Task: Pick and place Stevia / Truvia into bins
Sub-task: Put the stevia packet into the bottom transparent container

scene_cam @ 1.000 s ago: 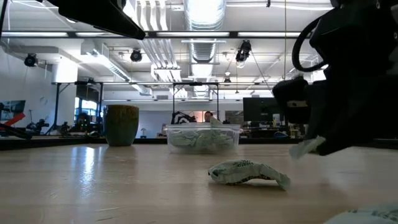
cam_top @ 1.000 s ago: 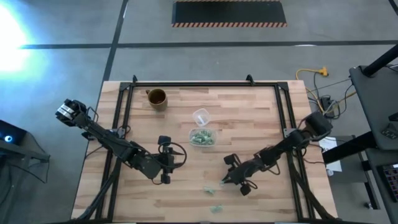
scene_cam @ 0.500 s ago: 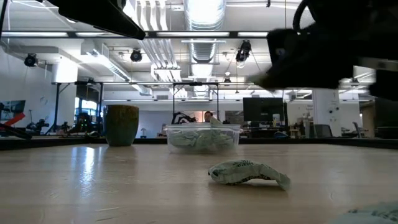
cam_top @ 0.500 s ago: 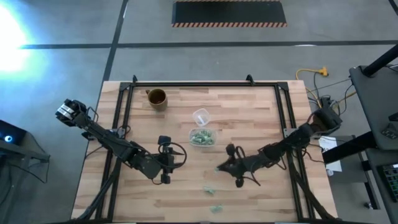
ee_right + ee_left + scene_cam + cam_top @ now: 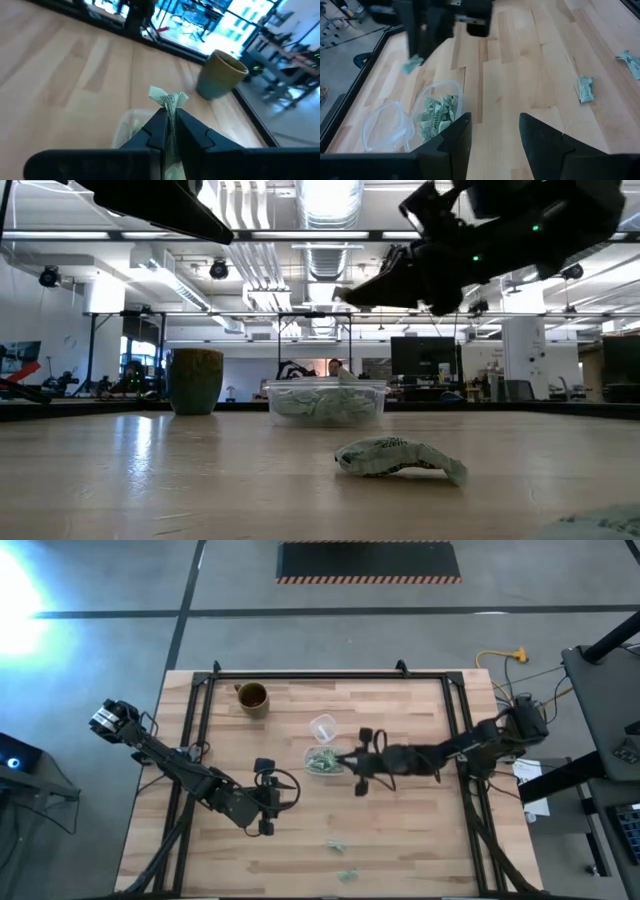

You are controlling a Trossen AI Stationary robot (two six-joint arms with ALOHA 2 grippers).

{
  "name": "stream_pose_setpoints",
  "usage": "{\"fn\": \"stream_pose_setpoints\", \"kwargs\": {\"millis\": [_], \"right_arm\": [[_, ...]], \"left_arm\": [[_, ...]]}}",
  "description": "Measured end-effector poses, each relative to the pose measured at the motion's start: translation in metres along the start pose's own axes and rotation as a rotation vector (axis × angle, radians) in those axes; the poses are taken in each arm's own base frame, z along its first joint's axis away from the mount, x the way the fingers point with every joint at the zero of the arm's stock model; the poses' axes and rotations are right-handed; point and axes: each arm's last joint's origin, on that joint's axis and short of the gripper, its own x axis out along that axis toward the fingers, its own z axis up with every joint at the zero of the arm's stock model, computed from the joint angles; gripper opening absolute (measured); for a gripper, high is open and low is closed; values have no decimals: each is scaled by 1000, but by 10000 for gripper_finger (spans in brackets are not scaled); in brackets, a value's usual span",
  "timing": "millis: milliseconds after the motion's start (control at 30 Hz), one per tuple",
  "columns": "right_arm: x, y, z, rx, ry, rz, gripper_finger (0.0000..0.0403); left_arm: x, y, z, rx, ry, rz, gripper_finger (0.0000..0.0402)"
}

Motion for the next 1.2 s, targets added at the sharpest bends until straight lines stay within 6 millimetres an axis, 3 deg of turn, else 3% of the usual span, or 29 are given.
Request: {"fn": "stream_pose_setpoints", "kwargs": {"millis": [233,433,1200], "right_arm": [[15,-26,-3,152,7,93,28],[23,-24,-17,160,97,101,28],[28,-26,-22,187,163,94,34]], "left_arm": [[0,0,-1,1,1,0,148],[1,0,-4,6,9,1,148],[1,0,-5,9,12,1,148]]}}
